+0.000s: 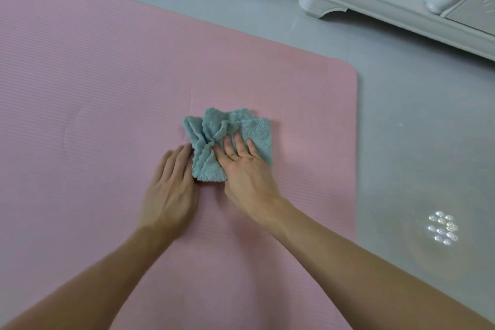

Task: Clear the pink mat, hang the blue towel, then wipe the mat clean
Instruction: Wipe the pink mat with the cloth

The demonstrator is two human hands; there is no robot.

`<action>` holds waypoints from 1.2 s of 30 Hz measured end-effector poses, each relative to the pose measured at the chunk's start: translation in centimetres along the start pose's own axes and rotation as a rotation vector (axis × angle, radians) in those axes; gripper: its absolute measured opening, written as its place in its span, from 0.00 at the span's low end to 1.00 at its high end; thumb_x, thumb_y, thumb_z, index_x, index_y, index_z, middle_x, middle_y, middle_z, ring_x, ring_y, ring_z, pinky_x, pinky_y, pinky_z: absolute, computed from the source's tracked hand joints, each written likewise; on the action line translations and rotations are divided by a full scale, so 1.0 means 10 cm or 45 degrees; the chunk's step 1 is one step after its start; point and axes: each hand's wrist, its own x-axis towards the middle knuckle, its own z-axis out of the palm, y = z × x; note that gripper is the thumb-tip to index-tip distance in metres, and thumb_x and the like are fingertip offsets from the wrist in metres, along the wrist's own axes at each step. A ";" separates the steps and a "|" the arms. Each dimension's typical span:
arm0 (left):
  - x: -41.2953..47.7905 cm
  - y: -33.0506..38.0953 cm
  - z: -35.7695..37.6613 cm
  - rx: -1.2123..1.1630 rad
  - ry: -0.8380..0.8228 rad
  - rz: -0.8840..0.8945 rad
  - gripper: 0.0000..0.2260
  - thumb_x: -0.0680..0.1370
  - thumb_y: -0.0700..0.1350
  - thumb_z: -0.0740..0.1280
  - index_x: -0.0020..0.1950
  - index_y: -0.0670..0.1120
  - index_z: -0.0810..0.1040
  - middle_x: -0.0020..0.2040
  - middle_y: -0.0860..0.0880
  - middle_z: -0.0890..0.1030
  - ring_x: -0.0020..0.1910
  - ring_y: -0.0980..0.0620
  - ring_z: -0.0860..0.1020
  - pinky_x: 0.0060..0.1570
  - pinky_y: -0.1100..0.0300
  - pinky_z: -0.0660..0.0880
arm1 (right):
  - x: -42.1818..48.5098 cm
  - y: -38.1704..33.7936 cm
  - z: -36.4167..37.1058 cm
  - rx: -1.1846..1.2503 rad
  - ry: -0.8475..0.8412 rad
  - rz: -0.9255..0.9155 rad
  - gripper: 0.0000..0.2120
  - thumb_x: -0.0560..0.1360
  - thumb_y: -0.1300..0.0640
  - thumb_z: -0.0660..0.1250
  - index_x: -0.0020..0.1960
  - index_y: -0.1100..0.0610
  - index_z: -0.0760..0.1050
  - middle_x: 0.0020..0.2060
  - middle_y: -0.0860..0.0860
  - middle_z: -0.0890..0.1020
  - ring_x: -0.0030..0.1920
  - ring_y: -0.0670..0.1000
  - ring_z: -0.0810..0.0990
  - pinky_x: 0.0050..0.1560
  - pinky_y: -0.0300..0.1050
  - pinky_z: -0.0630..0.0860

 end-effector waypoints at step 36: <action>-0.29 0.05 0.06 0.036 0.001 -0.067 0.23 0.77 0.37 0.57 0.73 0.38 0.67 0.72 0.41 0.69 0.72 0.39 0.66 0.74 0.47 0.58 | -1.42 0.47 0.45 0.393 -0.455 -1.135 0.22 0.66 0.63 0.56 0.56 0.61 0.81 0.65 0.54 0.78 0.72 0.53 0.69 0.73 0.54 0.63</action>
